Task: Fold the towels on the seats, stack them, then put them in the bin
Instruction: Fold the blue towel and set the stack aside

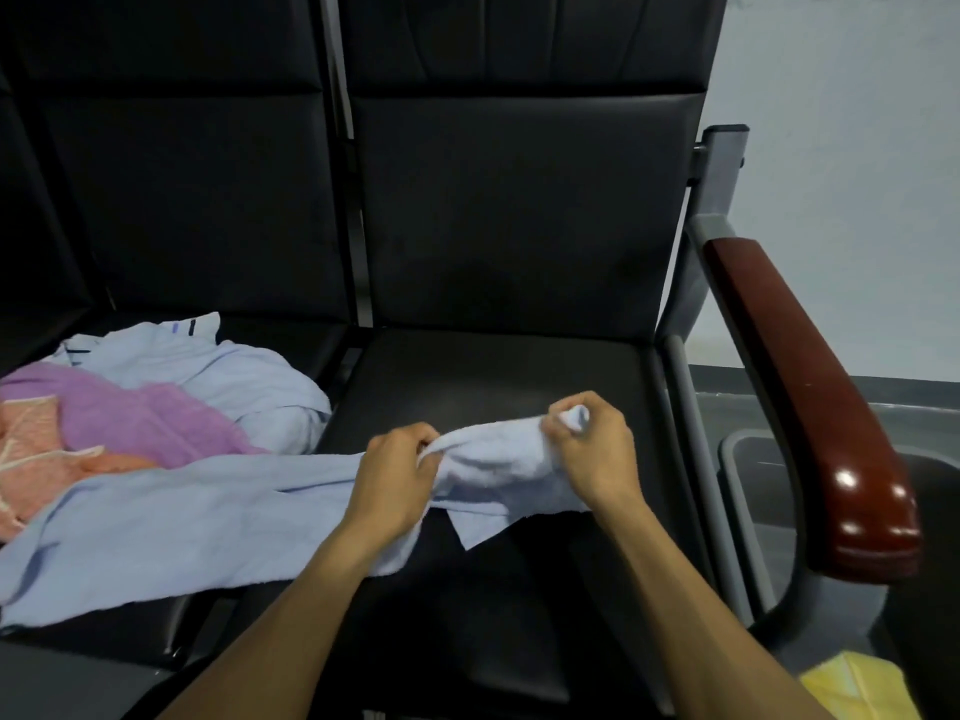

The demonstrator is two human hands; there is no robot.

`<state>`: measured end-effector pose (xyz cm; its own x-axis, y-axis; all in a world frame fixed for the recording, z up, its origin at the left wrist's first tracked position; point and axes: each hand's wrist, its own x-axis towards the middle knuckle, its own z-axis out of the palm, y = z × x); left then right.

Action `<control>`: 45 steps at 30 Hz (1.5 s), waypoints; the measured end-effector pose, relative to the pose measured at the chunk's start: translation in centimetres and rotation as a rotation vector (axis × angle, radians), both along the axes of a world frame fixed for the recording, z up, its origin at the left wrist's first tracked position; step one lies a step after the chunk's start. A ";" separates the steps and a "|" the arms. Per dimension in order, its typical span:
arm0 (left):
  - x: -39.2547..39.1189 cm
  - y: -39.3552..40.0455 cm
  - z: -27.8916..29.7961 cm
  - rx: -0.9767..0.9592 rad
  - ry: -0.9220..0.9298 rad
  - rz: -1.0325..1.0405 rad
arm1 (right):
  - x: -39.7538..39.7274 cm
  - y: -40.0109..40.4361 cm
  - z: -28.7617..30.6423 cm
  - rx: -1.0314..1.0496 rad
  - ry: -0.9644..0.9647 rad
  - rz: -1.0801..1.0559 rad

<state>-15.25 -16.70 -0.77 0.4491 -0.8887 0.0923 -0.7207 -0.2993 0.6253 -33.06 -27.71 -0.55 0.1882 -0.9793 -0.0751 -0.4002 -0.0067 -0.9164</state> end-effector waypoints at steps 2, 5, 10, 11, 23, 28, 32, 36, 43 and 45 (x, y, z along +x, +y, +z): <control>-0.3 -0.7 1.1 -0.103 0.070 -0.066 | 0.3 0.3 -0.2 -0.022 0.126 0.232; -1.3 -1.2 1.5 -0.111 0.122 -0.198 | 1.6 1.4 -0.9 -0.142 0.261 0.512; -0.9 -1.6 -0.3 -0.039 0.135 -0.085 | 1.9 1.2 -1.2 -0.182 0.294 0.233; -0.7 -1.8 -0.5 -0.034 0.117 -0.059 | 1.7 1.1 -1.1 -0.186 0.299 0.149; -0.5 -1.6 0.0 -0.055 0.038 -0.132 | 1.4 1.5 -0.7 -0.203 0.318 0.167; 0.1 -1.1 -0.4 -0.094 -0.011 -0.147 | 0.3 1.1 -0.3 -0.187 0.369 0.196; 0.0 -1.1 -0.7 -0.074 -0.021 -0.210 | 1.8 2.3 -0.8 -0.168 0.355 0.517; 0.1 -1.3 -1.3 0.003 -0.072 -0.141 | 1.5 1.3 -0.6 -0.279 0.274 0.146; -0.6 -1.6 -0.9 -0.030 -0.044 -0.205 | 1.4 2.0 -1.0 -0.141 0.356 0.499; -0.9 -1.7 -0.9 -0.033 -0.034 -0.194 | 2.0 2.5 -1.0 -0.206 0.378 0.472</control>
